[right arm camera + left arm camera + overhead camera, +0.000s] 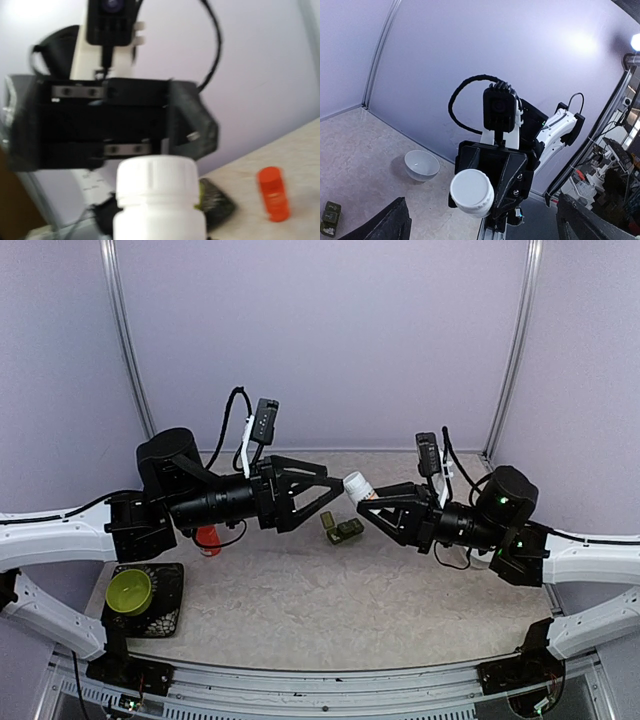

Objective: Sort the pills into containers
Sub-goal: Screw the lid of the pill bottle onto the pill bottle.

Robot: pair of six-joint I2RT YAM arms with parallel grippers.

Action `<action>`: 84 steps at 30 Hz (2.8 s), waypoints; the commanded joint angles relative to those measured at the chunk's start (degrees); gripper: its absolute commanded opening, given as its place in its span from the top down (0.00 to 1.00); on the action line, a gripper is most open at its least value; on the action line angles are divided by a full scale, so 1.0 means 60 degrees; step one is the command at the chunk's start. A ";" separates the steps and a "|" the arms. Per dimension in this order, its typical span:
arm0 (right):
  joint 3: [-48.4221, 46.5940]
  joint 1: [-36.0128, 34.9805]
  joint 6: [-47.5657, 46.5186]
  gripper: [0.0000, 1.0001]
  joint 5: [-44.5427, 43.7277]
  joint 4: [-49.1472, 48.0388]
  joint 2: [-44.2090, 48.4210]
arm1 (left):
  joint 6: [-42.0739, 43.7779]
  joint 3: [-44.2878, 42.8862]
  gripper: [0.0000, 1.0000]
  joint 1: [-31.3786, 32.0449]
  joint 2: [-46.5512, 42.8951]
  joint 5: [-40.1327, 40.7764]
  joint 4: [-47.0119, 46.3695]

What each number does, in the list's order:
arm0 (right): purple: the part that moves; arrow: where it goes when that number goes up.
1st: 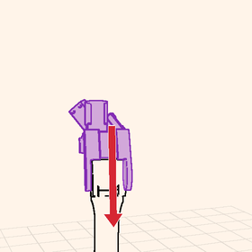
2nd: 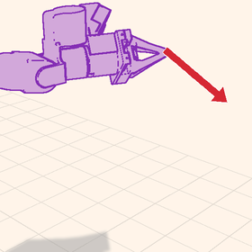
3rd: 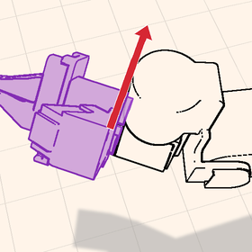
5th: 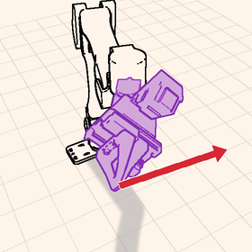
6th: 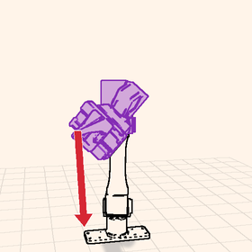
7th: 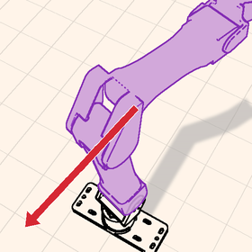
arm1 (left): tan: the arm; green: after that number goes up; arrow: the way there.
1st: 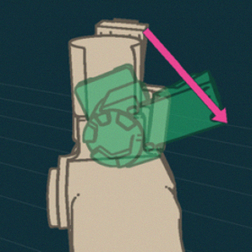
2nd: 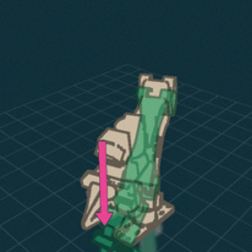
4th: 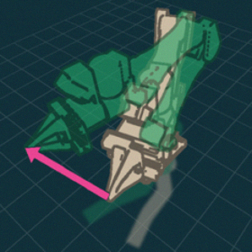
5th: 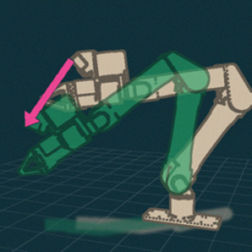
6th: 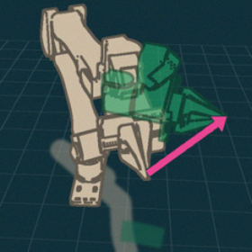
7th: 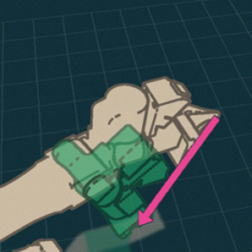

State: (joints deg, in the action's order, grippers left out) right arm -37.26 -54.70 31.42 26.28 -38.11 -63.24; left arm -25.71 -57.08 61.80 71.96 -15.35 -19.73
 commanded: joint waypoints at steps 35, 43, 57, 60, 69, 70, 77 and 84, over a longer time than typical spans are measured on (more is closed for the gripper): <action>-0.1670 -0.1156 -0.2354 1.00 -0.3002 0.1990 -0.2019 | -0.0904 -0.0473 0.01 0.0386 0.0700 0.1173 -0.0604; -0.1846 -0.1391 -0.2423 1.00 -0.2796 0.2020 -0.2490 | -0.0790 -0.0448 0.01 0.0408 0.0528 0.1345 -0.0465; -0.1657 -0.1416 -0.3399 1.00 -0.3775 0.2302 -0.1442 | -0.1616 -0.0360 0.17 0.0353 0.0079 0.3106 0.0583; -0.1603 -0.1417 -0.3405 1.00 -0.3940 0.2286 -0.1406 | -0.1735 -0.0472 0.26 0.0308 0.0094 0.3213 0.0786; -0.1686 -0.1428 -0.4009 1.00 -0.4647 0.2671 -0.1075 | -0.2590 -0.1297 0.30 -0.0004 0.0708 0.2947 0.2459; -0.1690 -0.1430 -0.4043 1.00 -0.4696 0.2680 -0.1046 | -0.2649 -0.1361 0.30 -0.0046 0.0754 0.2915 0.2598; -0.1737 -0.1491 -0.4367 1.00 -0.4982 0.2823 -0.0944 | -0.2850 -0.1719 0.32 -0.0206 0.1073 0.2593 0.2990; -0.1869 -0.1575 -0.4516 1.00 -0.5251 0.2966 -0.1031 | -0.2834 -0.1793 0.50 -0.0237 0.1159 0.2470 0.2936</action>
State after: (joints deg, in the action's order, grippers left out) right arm -47.18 -63.11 5.52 -3.11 -21.02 -70.26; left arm -42.74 -65.98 60.77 78.41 0.49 -2.33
